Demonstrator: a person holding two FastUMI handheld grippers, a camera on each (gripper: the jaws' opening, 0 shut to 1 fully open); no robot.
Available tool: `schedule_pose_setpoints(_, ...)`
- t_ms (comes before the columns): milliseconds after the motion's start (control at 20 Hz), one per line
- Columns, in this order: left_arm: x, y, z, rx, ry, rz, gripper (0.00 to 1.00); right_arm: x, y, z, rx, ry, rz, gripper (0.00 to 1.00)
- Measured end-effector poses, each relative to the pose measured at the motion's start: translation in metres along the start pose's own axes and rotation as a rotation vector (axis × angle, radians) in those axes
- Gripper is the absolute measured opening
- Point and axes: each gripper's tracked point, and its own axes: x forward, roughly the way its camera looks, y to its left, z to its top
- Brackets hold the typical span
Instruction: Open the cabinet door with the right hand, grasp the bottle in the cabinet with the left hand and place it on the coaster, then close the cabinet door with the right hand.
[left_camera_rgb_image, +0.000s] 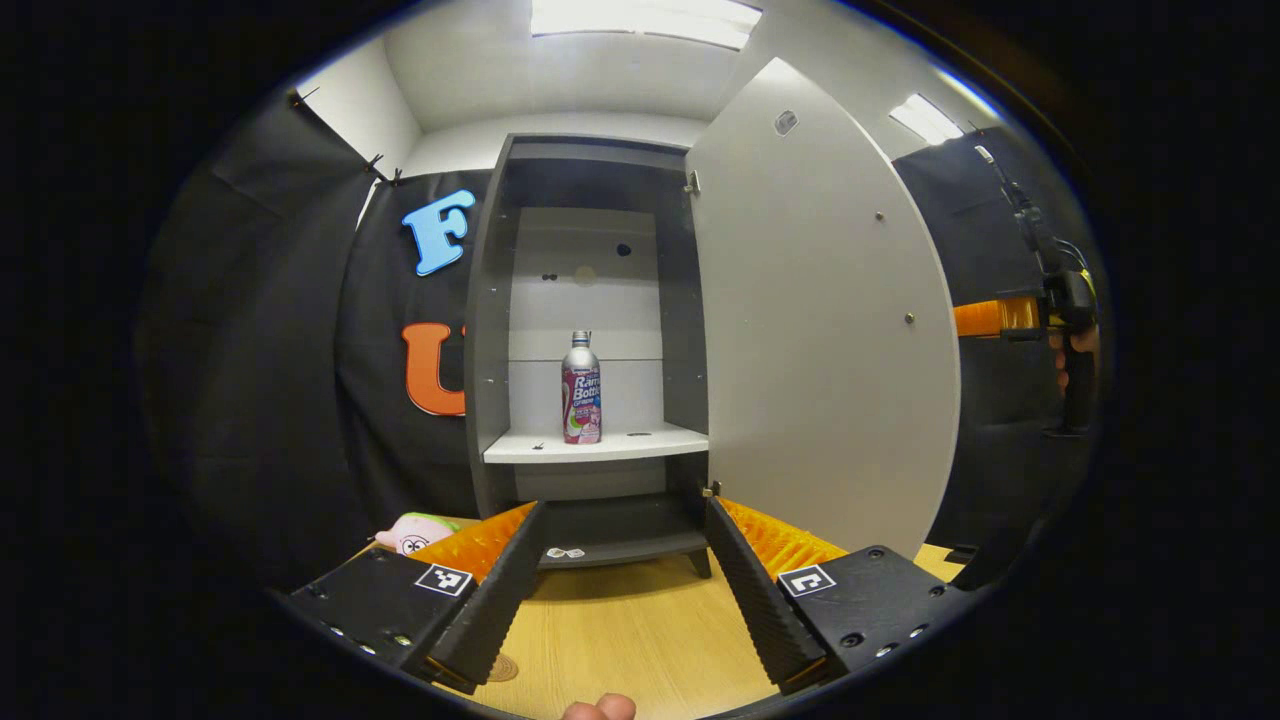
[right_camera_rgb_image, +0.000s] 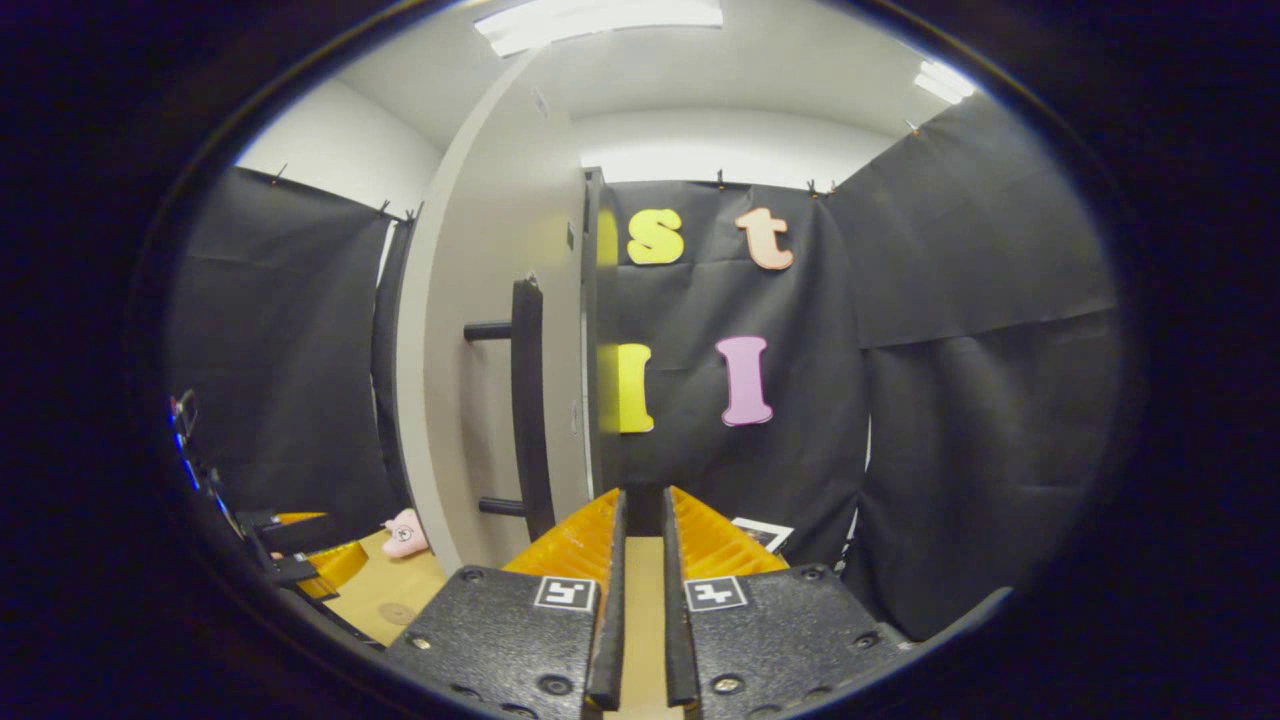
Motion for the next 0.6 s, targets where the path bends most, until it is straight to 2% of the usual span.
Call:
schedule_pose_setpoints(50, 0.005, 0.005, 0.004, 0.007, -0.009, 0.010, 0.95, 0.000, 0.001, 0.001, -0.001, -0.002, 0.003, 0.35)
schedule_pose_setpoints(150, 0.015, 0.016, 0.014, 0.028, -0.028, 0.029, 0.95, 0.003, 0.002, -0.001, -0.003, 0.002, 0.001, 0.55)
schedule_pose_setpoints(250, 0.025, 0.022, 0.023, 0.041, -0.049, 0.040, 0.95, 0.001, 0.001, 0.000, 0.007, -0.004, -0.001, 0.66)
schedule_pose_setpoints(400, 0.047, 0.032, 0.040, 0.053, -0.094, 0.060, 0.95, 0.000, 0.003, -0.003, 0.049, 0.009, -0.002, 0.75)
schedule_pose_setpoints(450, 0.057, 0.032, 0.045, 0.052, -0.100, 0.057, 0.95, 0.001, 0.005, -0.002, 0.066, 0.011, -0.004, 0.83)
schedule_pose_setpoints(550, 0.079, 0.033, 0.056, 0.045, -0.113, 0.048, 0.95, 0.000, 0.010, -0.003, 0.092, 0.022, -0.005, 0.92)
schedule_pose_setpoints(600, 0.090, 0.034, 0.061, 0.041, -0.121, 0.051, 0.95, -0.001, 0.010, -0.004, 0.094, 0.024, -0.008, 0.93)
